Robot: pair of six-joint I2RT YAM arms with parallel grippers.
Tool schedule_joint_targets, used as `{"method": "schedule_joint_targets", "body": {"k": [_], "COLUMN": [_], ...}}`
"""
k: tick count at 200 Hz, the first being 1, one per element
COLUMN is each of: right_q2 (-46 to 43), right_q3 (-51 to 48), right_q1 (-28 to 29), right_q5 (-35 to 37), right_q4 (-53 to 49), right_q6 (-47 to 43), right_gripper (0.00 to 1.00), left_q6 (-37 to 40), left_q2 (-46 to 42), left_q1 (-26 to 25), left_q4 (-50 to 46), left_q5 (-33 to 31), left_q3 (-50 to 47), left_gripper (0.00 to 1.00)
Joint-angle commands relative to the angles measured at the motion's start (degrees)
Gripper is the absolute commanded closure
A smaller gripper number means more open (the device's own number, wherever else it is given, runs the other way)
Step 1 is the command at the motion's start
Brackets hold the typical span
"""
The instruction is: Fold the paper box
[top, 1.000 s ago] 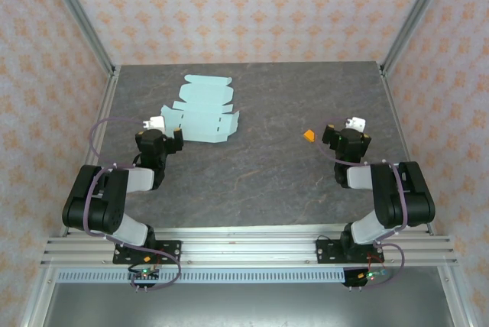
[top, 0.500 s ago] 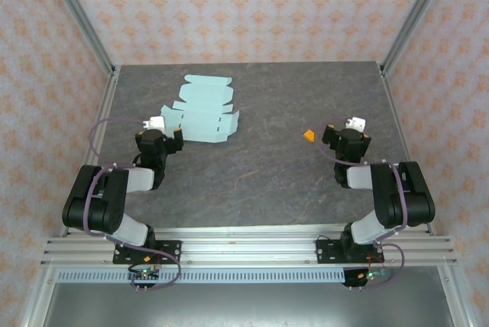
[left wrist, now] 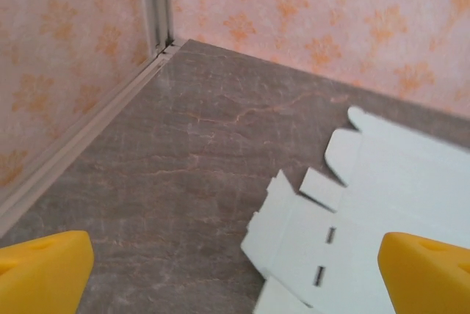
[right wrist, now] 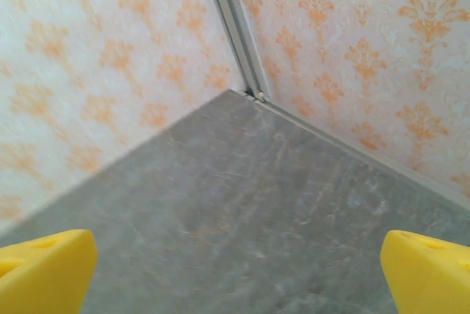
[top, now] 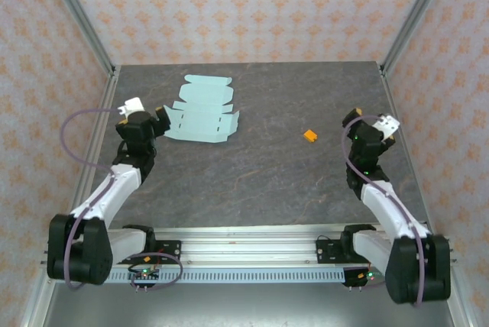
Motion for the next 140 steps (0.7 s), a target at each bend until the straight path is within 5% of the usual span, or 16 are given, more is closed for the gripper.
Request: {"method": "schedule_joint_targets", "body": {"k": [1, 34, 68, 100, 140], "right_q2": [-1.6, 6.87, 24.5, 39.45, 51.48], "right_q3": [4.6, 11.38, 22.29, 33.13, 40.09], "right_q1": [1.76, 20.9, 31.64, 36.19, 38.47], "right_q5": [-11.53, -12.64, -17.51, -22.05, -27.7], "right_q4": [-13.35, -14.58, -17.1, -18.09, -14.5], "right_q6": [11.87, 8.82, 9.78, 12.51, 19.54], "right_gripper": [0.05, 0.06, 0.08, 0.15, 0.29], "left_q6": [-12.7, -14.4, -13.67, -14.9, -13.41], "left_q2": [-1.48, 2.77, 13.39, 17.24, 16.11], "left_q1": [0.39, 0.35, 0.38, -0.11, -2.57], "left_q4": [-15.47, -12.19, -16.46, -15.78, -18.56], "left_q5": [5.48, 13.56, 14.83, 18.67, 16.1], "left_q3": [2.73, 2.2, 8.35, 10.73, 11.98], "left_gripper": [0.0, 0.0, 0.0, 0.0, 0.0]}}
